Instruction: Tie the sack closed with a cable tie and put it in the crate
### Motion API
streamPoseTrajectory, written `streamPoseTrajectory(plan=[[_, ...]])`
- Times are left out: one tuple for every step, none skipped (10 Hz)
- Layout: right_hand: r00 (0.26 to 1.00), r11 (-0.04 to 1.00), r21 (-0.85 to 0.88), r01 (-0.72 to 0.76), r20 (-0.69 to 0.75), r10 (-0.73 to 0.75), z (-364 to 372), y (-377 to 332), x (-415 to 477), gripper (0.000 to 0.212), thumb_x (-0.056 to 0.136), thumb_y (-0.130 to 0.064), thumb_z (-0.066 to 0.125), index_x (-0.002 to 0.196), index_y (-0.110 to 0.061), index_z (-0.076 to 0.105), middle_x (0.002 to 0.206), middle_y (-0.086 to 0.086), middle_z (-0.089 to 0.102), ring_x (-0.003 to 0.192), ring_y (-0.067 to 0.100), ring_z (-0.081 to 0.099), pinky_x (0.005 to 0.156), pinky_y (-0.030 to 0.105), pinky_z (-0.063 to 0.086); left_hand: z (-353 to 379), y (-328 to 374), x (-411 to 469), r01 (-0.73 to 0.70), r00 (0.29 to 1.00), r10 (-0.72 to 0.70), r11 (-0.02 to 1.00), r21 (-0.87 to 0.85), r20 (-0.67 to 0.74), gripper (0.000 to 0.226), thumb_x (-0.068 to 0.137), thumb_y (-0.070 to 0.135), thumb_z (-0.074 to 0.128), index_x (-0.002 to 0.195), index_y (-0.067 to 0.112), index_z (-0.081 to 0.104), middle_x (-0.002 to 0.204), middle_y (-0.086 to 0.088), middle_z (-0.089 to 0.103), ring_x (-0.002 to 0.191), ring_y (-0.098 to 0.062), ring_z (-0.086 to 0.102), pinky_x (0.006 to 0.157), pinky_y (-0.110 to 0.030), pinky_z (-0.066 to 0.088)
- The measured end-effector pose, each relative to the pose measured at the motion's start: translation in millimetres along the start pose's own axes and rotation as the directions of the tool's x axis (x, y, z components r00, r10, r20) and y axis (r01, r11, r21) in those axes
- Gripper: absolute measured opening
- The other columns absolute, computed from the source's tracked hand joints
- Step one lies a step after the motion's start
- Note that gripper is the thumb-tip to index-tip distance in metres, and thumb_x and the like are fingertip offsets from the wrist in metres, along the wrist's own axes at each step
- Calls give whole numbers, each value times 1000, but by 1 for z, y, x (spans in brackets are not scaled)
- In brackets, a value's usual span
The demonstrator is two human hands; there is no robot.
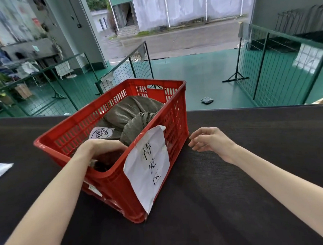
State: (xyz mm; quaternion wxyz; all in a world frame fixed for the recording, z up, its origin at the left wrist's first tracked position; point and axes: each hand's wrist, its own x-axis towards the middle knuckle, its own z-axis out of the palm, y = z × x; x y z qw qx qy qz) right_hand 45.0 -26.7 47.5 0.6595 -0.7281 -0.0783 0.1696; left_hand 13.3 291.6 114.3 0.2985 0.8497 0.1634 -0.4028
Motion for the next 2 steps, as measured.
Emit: streamPoseTrajectory(plan=[[1000,1000,6,7,12,-7,-6,0,-5,11,87,-1,57,89,-6,67,84,12,74,72,19,67,74,33,55,-6,5,-9,-66,993,71,996,54,-93,31,83,32,58,82,3,70,81,-13,66,61,-23,58,57,-27,46],[1000,1000,2,12,0,-12,-11,0,-12,11,87,-1,57,90,-5,67,86,13,74,74,21,66,78,36,54,-17,18,-12,-222,858,277,959,175,-432,29,93,22,51,96,1,70,93,-8,69,77,-25,61,69,-32,50]])
